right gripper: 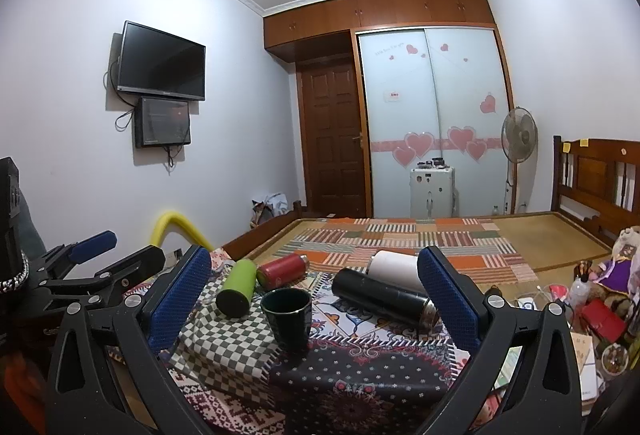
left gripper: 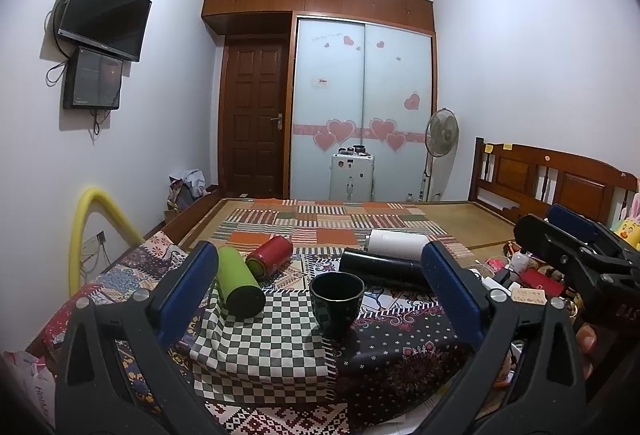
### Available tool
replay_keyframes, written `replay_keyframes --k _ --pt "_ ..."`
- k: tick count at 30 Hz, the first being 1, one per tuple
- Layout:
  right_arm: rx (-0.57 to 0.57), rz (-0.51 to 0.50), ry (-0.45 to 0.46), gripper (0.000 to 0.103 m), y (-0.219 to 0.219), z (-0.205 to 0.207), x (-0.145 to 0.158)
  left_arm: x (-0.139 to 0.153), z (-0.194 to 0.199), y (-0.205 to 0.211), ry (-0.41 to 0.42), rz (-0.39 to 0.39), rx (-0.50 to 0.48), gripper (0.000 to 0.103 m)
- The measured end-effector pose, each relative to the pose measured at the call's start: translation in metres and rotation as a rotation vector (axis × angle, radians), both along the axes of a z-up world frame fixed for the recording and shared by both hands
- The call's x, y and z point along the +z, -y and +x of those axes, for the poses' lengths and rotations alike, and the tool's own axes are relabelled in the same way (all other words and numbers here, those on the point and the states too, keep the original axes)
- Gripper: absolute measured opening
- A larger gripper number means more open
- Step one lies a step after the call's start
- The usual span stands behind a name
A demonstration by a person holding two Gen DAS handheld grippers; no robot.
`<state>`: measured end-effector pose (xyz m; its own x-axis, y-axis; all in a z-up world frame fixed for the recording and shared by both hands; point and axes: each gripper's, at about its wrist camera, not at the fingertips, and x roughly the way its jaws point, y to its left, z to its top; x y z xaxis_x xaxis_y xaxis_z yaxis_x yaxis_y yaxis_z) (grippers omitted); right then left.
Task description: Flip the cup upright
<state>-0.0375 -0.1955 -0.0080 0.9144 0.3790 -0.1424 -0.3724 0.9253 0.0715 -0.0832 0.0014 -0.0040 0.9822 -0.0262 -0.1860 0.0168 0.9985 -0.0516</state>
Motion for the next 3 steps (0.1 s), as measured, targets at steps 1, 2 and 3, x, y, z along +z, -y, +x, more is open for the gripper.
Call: replay_keyframes --k 1,2,3 --pt "0.000 -0.001 -0.002 0.103 -0.0001 0.0002 -0.0003 -0.0001 0.0003 -0.0001 -0.001 0.001 -0.001 0.103" --pt "-0.001 -0.001 -0.003 0.103 0.0000 0.0004 -0.0005 0.0001 0.0003 0.0003 -0.001 0.002 -0.002 0.103" --pt "0.000 0.000 -0.005 0.103 0.0001 0.0004 -0.0006 0.0003 0.0000 0.0009 -0.001 0.004 -0.003 0.103"
